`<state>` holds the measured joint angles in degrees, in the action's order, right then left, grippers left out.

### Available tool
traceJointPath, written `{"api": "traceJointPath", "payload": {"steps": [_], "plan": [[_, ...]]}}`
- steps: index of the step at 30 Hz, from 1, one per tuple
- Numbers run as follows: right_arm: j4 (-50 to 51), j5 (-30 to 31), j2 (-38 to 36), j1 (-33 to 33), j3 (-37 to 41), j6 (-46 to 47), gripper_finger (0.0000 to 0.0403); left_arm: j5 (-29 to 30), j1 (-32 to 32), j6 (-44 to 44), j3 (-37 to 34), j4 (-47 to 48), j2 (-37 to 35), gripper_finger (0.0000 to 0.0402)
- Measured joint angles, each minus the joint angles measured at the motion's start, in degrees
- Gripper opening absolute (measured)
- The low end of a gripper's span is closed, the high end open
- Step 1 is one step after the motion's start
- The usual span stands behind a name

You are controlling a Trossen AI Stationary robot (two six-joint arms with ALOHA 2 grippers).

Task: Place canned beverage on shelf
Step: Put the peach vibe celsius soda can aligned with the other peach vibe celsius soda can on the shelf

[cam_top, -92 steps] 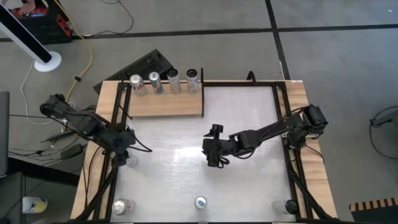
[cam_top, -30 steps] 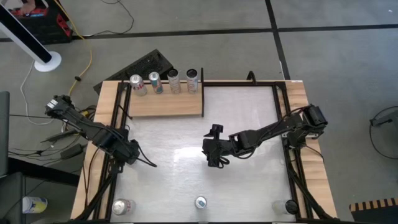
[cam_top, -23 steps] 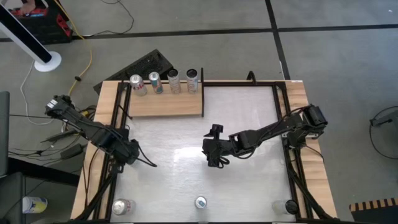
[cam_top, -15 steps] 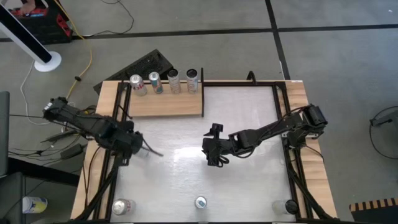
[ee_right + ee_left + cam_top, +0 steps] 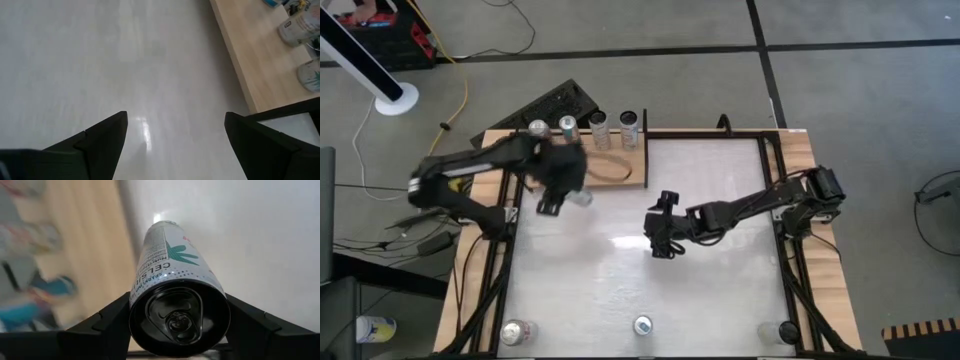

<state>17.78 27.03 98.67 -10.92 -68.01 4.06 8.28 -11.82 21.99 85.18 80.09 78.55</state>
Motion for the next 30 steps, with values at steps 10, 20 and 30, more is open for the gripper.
{"api": "traceJointPath", "payload": {"steps": [10,20,30], "plan": [[3.7,0.0,0.0,-0.3,0.9,1.4,0.0359,-3.0,-12.9,18.9,20.0,-0.2,18.1,0.0239],[2.5,0.0,0.0,-0.3,3.3,3.0,0.0359,-3.2,-18.3,23.3,24.0,0.7,26.8,0.024],[2.1,0.0,0.0,-0.6,3.3,3.0,0.0359,-4.9,-19.1,22.8,24.2,2.0,29.2,0.0242]]}}
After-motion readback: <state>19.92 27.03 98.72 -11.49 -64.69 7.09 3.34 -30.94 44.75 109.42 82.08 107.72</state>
